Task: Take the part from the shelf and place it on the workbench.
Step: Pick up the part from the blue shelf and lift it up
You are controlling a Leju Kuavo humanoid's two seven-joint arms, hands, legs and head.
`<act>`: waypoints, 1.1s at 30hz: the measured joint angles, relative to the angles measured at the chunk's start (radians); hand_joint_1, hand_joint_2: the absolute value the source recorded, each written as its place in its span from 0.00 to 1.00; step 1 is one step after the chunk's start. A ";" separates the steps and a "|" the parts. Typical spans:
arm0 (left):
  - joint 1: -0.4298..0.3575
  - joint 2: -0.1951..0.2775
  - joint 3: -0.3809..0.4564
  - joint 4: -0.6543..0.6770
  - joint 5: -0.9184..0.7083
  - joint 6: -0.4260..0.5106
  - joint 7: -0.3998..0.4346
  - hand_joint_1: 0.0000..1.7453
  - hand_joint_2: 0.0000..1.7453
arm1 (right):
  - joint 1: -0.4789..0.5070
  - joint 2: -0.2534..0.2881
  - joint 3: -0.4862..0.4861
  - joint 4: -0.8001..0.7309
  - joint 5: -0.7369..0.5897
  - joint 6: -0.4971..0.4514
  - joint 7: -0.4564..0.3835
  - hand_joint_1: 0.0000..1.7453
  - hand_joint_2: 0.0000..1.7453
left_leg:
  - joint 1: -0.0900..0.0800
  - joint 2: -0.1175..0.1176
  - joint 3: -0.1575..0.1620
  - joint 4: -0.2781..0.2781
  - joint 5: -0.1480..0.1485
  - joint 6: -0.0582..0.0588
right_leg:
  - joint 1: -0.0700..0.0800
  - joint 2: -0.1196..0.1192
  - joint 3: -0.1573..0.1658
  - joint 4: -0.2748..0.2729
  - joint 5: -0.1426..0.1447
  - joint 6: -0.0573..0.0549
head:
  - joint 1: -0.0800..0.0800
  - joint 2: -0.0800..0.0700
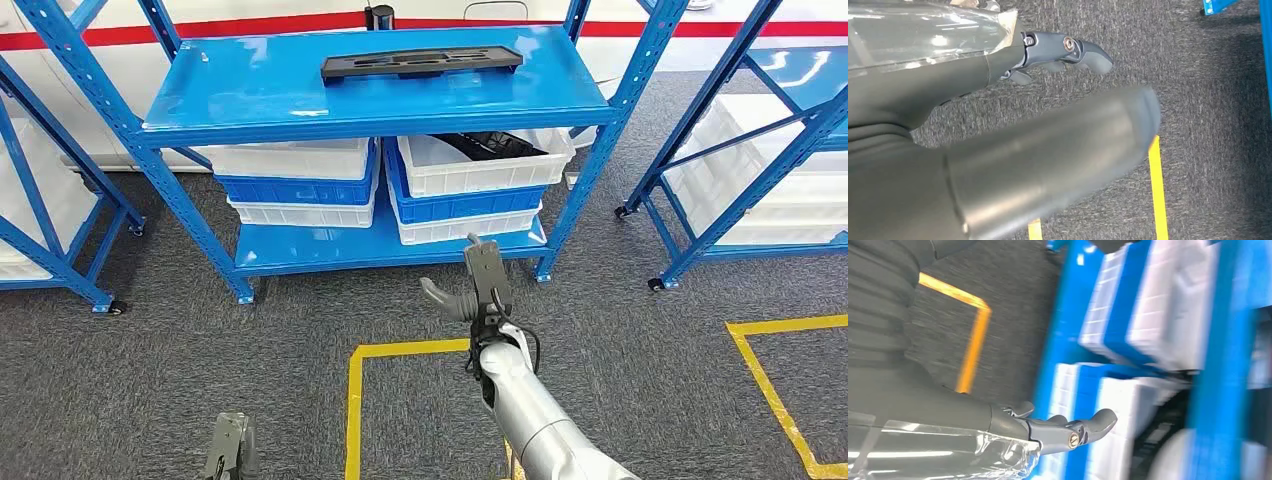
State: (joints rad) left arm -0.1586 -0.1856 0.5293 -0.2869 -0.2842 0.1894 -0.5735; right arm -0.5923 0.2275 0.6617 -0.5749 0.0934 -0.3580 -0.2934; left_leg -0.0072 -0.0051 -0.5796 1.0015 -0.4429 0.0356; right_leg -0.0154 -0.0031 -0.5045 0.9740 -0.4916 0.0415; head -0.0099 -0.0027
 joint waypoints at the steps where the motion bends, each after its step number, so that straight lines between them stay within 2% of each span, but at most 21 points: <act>1: 0.000 0.000 0.000 0.000 -0.003 0.001 0.000 0.00 0.00 | -0.005 0.001 -0.005 -0.014 0.013 0.006 0.006 0.00 1.00 | 0.000 0.000 0.000 0.000 0.000 0.000 | 0.000 0.000 0.000 0.000 0.000 0.000 | 0.000 0.000; 6: -0.007 -0.001 -0.001 0.001 -0.021 0.009 -0.005 0.00 0.00 | -0.048 0.013 -0.051 -0.125 0.116 0.053 0.052 0.00 1.00 | -0.004 -0.001 -0.005 0.004 -0.004 0.009 | -0.012 0.000 -0.003 -0.006 0.003 0.011 | 0.000 0.000; 8: -0.013 -0.002 -0.001 0.001 -0.028 0.015 -0.007 0.00 0.00 | -0.072 0.020 -0.076 -0.178 0.160 0.076 0.072 0.00 1.00 | 0.001 0.000 0.000 -0.007 -0.002 0.017 | -0.009 0.000 -0.021 0.024 -0.010 0.010 | 0.000 0.000; 9: -0.016 -0.002 -0.002 0.001 -0.032 0.017 -0.008 0.00 0.00 | -0.084 0.022 -0.090 -0.203 0.182 0.089 0.082 0.00 1.00 | 0.004 0.001 0.003 -0.012 -0.001 0.022 | -0.008 0.000 -0.046 0.069 -0.027 0.006 | 0.001 0.000; 12: -0.023 -0.004 -0.002 0.001 -0.044 0.021 -0.010 0.00 0.00 | -0.111 0.024 -0.131 -0.272 0.247 0.128 0.111 0.00 1.00 | 0.004 -0.001 0.007 -0.014 -0.008 0.030 | -0.005 0.002 -0.175 0.286 -0.094 -0.007 | 0.005 0.000; 13: -0.023 -0.004 -0.002 0.001 -0.047 0.021 -0.011 0.00 0.00 | -0.117 0.024 -0.145 -0.293 0.267 0.140 0.121 0.00 1.00 | 0.004 -0.003 0.011 -0.013 -0.013 0.029 | -0.004 0.002 -0.206 0.326 -0.095 -0.005 | 0.005 0.000; 14: -0.024 -0.005 -0.002 0.001 -0.051 0.022 -0.011 0.00 0.00 | -0.122 0.024 -0.160 -0.315 0.288 0.153 0.130 0.00 1.00 | 0.003 -0.005 0.018 -0.013 -0.019 0.027 | -0.004 0.002 -0.217 0.323 -0.077 0.002 | 0.006 0.000; 15: -0.026 -0.006 -0.002 0.001 -0.055 0.023 -0.011 0.00 0.00 | -0.129 0.025 -0.174 -0.337 0.308 0.167 0.138 0.00 1.00 | 0.003 -0.007 0.028 -0.013 -0.027 0.024 | -0.004 0.002 -0.205 0.276 -0.041 0.010 | 0.006 0.000; 17: -0.030 -0.008 -0.002 0.001 -0.063 0.027 -0.011 0.00 0.00 | -0.150 0.027 -0.202 -0.380 0.349 0.193 0.153 0.00 1.00 | 0.002 -0.010 0.048 -0.012 -0.045 0.014 | -0.004 0.000 -0.150 0.124 0.041 0.019 | 0.007 0.000; 18: -0.034 -0.009 -0.002 0.001 -0.068 0.029 -0.010 0.00 0.00 | -0.160 0.027 -0.215 -0.399 0.367 0.206 0.160 0.00 1.00 | 0.001 -0.010 0.054 -0.011 -0.053 0.009 | -0.003 0.000 -0.126 0.066 0.064 0.016 | 0.007 0.000; 19: -0.037 -0.011 -0.002 0.001 -0.073 0.033 -0.009 0.00 0.00 | -0.168 0.028 -0.229 -0.420 0.386 0.220 0.169 0.00 1.00 | 0.000 -0.010 0.058 -0.011 -0.060 0.002 | 0.000 0.000 -0.112 0.035 0.071 0.008 | 0.007 0.000; 22: -0.052 -0.014 -0.005 0.001 -0.090 0.042 0.002 0.00 0.00 | -0.189 0.032 -0.269 -0.488 0.439 0.258 0.197 0.00 1.00 | 0.002 -0.009 0.068 -0.017 -0.076 -0.018 | 0.001 0.004 -0.096 0.024 0.051 -0.021 | 0.007 0.000; 24: -0.066 -0.015 -0.007 0.001 -0.102 0.049 0.012 0.00 0.00 | -0.205 0.035 -0.287 -0.523 0.463 0.277 0.209 0.00 1.00 | 0.004 -0.004 0.051 0.025 -0.092 -0.030 | -0.007 0.005 -0.070 0.012 0.036 -0.037 | 0.000 0.000; 25: -0.070 -0.016 -0.008 0.001 -0.106 0.052 0.016 0.00 0.00 | -0.211 0.035 -0.294 -0.533 0.469 0.283 0.213 0.00 1.00 | 0.008 -0.001 0.019 0.079 -0.102 -0.036 | -0.009 0.006 -0.054 0.006 0.027 -0.043 | -0.003 0.000; 27: -0.072 -0.017 -0.008 0.002 -0.112 0.056 0.024 0.00 0.00 | -0.211 0.033 -0.305 -0.542 0.474 0.288 0.218 0.00 1.00 | 0.014 0.001 -0.081 0.216 -0.121 -0.047 | -0.009 0.008 -0.022 -0.004 0.005 -0.048 | -0.008 0.000; 28: -0.070 -0.017 -0.008 0.003 -0.113 0.057 0.027 0.00 0.00 | -0.206 0.031 -0.311 -0.544 0.474 0.289 0.220 0.00 1.00 | 0.017 0.001 -0.129 0.260 -0.112 -0.050 | -0.010 0.010 -0.005 -0.006 -0.008 -0.047 | -0.008 0.000; 29: -0.067 -0.018 -0.009 0.004 -0.114 0.058 0.028 0.00 0.00 | -0.201 0.030 -0.316 -0.546 0.474 0.289 0.222 0.00 1.00 | 0.019 0.002 -0.162 0.267 -0.079 -0.052 | -0.011 0.013 0.015 -0.007 -0.024 -0.046 | -0.008 0.000; 30: -0.066 -0.018 -0.009 0.004 -0.114 0.059 0.029 0.00 0.00 | -0.198 0.030 -0.320 -0.548 0.474 0.289 0.223 0.00 1.00 | 0.020 0.002 -0.178 0.232 -0.020 -0.052 | -0.012 0.016 0.037 -0.008 -0.041 -0.043 | -0.008 0.000; 31: -0.066 -0.018 -0.009 0.004 -0.115 0.060 0.029 0.00 0.00 | -0.197 0.030 -0.323 -0.552 0.474 0.289 0.225 0.00 1.00 | 0.020 0.002 -0.177 0.166 0.053 -0.050 | -0.014 0.018 0.063 -0.009 -0.060 -0.040 | -0.008 0.000; 32: -0.066 -0.018 -0.009 0.005 -0.116 0.062 0.030 0.00 0.00 | -0.196 0.029 -0.324 -0.554 0.473 0.289 0.225 0.00 1.00 | 0.018 0.002 -0.167 0.112 0.110 -0.047 | -0.015 0.020 0.085 -0.017 -0.077 -0.036 | -0.007 0.000; 33: -0.066 -0.018 -0.009 0.007 -0.119 0.063 0.032 0.00 0.00 | -0.196 0.028 -0.326 -0.556 0.473 0.289 0.225 0.00 1.00 | 0.012 0.002 -0.152 0.071 0.145 -0.042 | -0.013 0.021 0.105 -0.030 -0.088 -0.030 | -0.007 0.000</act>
State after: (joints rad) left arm -0.2241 -0.2032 0.5204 -0.2797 -0.4028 0.2526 -0.5419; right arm -0.7883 0.2554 0.3355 -1.1305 0.5664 -0.0687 -0.0680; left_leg 0.0053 -0.0030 -0.7316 1.0729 -0.2975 -0.0066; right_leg -0.0289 0.0183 -0.3991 0.9444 -0.5799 0.0110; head -0.0166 -0.0027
